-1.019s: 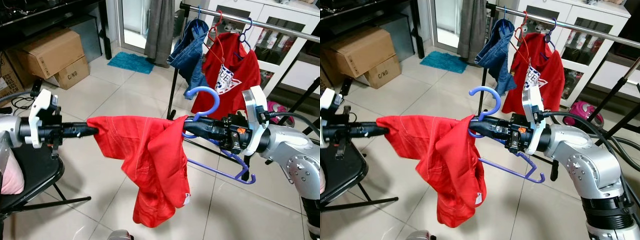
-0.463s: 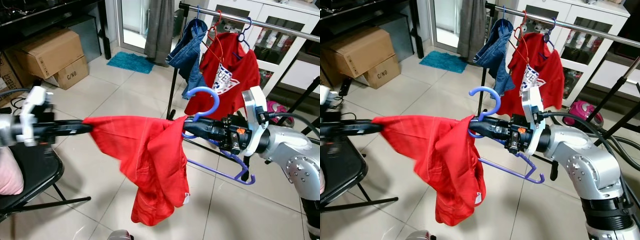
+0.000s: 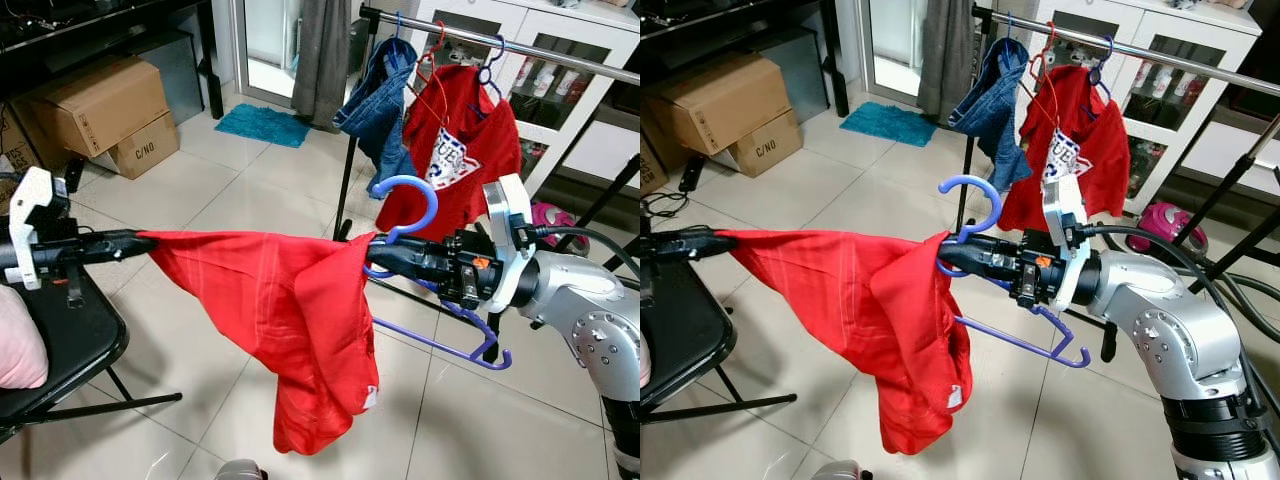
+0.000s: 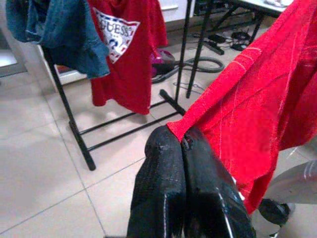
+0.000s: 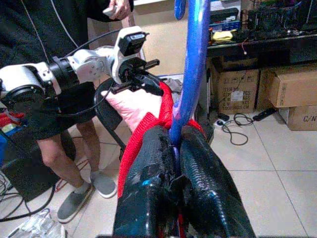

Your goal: Hang hanger

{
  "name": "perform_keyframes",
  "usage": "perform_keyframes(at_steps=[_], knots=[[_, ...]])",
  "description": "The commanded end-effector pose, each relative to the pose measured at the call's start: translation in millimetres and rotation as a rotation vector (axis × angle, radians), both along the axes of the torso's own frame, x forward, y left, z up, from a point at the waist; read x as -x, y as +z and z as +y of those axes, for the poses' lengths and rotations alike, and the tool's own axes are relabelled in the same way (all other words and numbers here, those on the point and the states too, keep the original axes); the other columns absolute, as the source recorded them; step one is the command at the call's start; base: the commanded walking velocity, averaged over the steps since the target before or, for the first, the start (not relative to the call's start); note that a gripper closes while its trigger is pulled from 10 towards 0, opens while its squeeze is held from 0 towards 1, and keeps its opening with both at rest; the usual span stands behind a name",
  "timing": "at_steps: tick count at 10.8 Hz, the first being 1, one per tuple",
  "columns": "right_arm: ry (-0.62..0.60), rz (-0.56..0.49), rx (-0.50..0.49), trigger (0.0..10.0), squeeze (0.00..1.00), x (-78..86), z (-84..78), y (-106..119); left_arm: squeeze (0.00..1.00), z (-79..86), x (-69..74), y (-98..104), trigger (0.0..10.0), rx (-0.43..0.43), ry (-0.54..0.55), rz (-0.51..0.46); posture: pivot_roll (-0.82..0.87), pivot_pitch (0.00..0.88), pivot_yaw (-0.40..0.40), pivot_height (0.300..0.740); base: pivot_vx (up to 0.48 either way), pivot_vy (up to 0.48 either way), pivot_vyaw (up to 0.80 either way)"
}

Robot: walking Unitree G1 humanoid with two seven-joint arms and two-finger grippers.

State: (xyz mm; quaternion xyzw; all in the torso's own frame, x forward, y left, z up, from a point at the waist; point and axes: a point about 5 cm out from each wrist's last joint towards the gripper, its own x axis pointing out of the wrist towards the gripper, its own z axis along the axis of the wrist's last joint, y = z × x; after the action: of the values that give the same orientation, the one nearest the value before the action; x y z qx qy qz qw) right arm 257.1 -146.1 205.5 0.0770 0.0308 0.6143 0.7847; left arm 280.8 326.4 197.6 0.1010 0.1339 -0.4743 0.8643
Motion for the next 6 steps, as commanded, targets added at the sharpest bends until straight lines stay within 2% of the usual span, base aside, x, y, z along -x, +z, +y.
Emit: perform_keyframes(at_steps=[1,3,6], knots=[[-0.002,-0.037,0.000,10.0,0.00,-0.2,-2.9,5.0,0.00,6.1,0.0,4.5,0.0,-0.034,0.028,-0.023,0.08,0.000,-0.041,0.740,0.000,0.000,0.00],[-0.005,-0.036,0.003,10.0,0.00,0.1,-4.7,4.7,0.00,16.1,0.2,4.9,0.0,-0.071,0.084,-0.047,0.07,0.000,-0.038,0.740,0.000,0.000,0.00],[-0.008,-0.036,0.004,10.0,0.00,-0.3,-5.7,4.7,0.00,23.9,4.2,0.6,0.0,-0.106,0.103,-0.019,0.08,0.000,-0.040,0.740,0.000,0.000,0.00]])
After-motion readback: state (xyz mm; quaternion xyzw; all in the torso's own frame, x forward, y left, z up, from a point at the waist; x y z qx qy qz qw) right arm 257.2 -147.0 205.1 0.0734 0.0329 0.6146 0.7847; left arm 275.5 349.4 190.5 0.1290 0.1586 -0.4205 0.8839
